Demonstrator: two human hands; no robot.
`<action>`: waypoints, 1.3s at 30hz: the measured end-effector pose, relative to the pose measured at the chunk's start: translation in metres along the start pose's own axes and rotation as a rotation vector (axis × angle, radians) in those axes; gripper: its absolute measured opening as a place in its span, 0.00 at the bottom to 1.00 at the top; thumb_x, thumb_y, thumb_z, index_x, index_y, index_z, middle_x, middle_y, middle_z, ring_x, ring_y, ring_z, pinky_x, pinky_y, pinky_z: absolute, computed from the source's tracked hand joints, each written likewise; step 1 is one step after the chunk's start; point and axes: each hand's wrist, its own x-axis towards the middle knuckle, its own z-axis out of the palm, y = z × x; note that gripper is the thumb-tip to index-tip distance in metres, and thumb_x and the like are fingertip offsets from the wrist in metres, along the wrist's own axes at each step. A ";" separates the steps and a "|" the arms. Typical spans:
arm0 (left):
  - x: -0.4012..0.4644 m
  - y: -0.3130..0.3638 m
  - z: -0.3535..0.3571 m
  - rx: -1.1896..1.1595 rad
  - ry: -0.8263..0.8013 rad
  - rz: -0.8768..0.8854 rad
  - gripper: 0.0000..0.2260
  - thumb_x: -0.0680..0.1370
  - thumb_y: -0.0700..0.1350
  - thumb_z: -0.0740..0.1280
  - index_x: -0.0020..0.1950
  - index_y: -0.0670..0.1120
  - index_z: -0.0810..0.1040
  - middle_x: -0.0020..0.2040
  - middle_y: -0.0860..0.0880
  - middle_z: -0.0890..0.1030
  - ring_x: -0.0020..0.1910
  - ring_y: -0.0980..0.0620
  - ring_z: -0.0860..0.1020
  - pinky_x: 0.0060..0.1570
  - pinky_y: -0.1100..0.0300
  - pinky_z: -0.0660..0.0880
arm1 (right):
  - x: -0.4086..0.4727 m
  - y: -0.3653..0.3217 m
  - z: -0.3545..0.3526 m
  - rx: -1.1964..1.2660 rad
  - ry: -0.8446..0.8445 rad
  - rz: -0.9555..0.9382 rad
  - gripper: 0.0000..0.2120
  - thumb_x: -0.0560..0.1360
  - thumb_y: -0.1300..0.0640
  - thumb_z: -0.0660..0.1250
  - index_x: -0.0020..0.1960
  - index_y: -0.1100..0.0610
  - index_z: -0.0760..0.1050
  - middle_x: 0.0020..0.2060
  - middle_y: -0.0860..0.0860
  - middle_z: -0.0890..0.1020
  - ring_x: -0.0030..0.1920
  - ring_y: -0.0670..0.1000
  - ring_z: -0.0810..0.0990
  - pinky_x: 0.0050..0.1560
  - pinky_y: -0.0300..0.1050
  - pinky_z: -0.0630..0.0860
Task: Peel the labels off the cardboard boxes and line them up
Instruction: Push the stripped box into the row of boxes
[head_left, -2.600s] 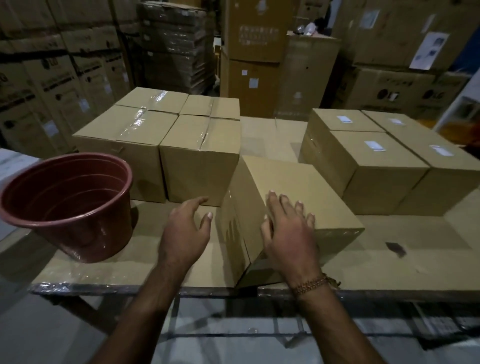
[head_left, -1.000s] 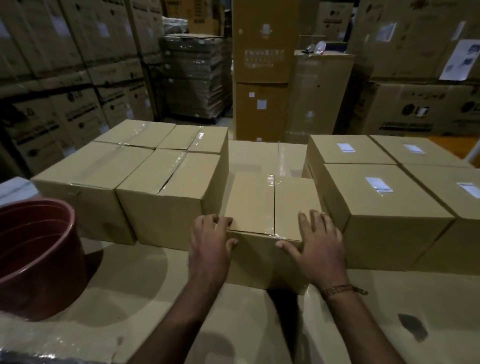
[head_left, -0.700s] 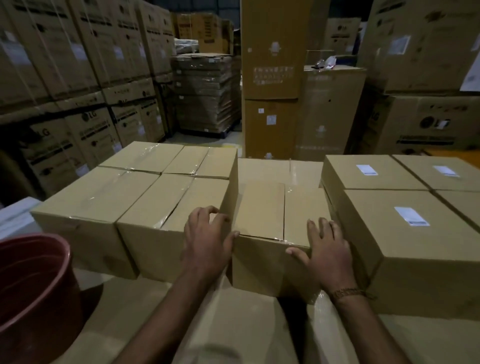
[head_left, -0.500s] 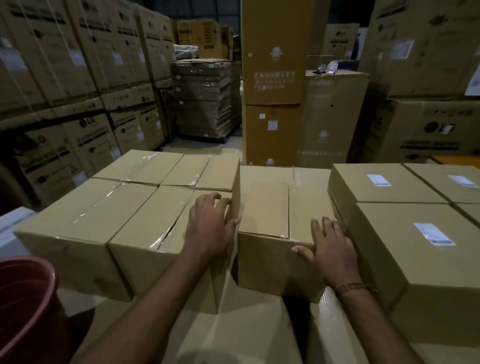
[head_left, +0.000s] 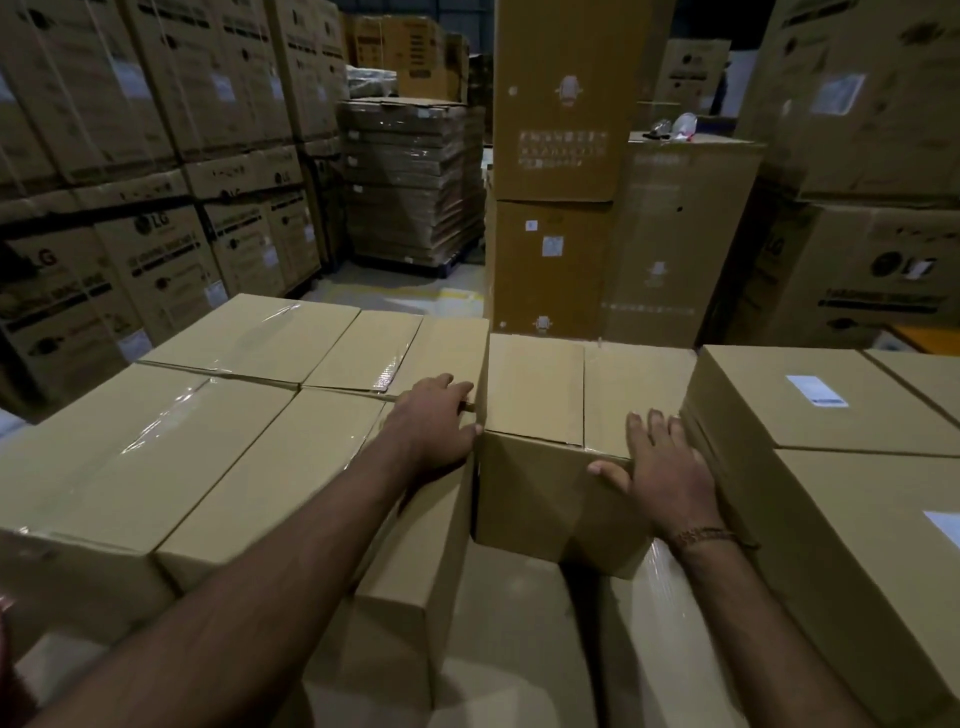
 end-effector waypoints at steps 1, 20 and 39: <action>0.003 -0.002 0.002 -0.003 -0.019 0.006 0.33 0.78 0.60 0.66 0.80 0.48 0.67 0.78 0.43 0.70 0.75 0.42 0.68 0.73 0.42 0.69 | 0.006 -0.001 0.000 0.002 0.002 -0.001 0.58 0.66 0.19 0.37 0.86 0.53 0.52 0.85 0.57 0.56 0.85 0.62 0.53 0.78 0.61 0.66; 0.005 0.005 0.016 0.097 -0.002 -0.010 0.29 0.82 0.58 0.59 0.82 0.49 0.64 0.83 0.45 0.63 0.81 0.42 0.61 0.78 0.41 0.60 | 0.064 -0.009 0.001 0.018 -0.007 -0.099 0.53 0.73 0.22 0.60 0.87 0.51 0.49 0.86 0.55 0.53 0.86 0.61 0.51 0.79 0.64 0.67; -0.045 0.068 -0.010 -0.160 0.320 0.085 0.24 0.82 0.57 0.66 0.77 0.51 0.74 0.76 0.48 0.74 0.74 0.46 0.70 0.73 0.46 0.68 | -0.056 -0.003 -0.046 0.561 0.306 -0.090 0.33 0.77 0.35 0.71 0.78 0.47 0.71 0.75 0.50 0.74 0.77 0.54 0.69 0.77 0.59 0.65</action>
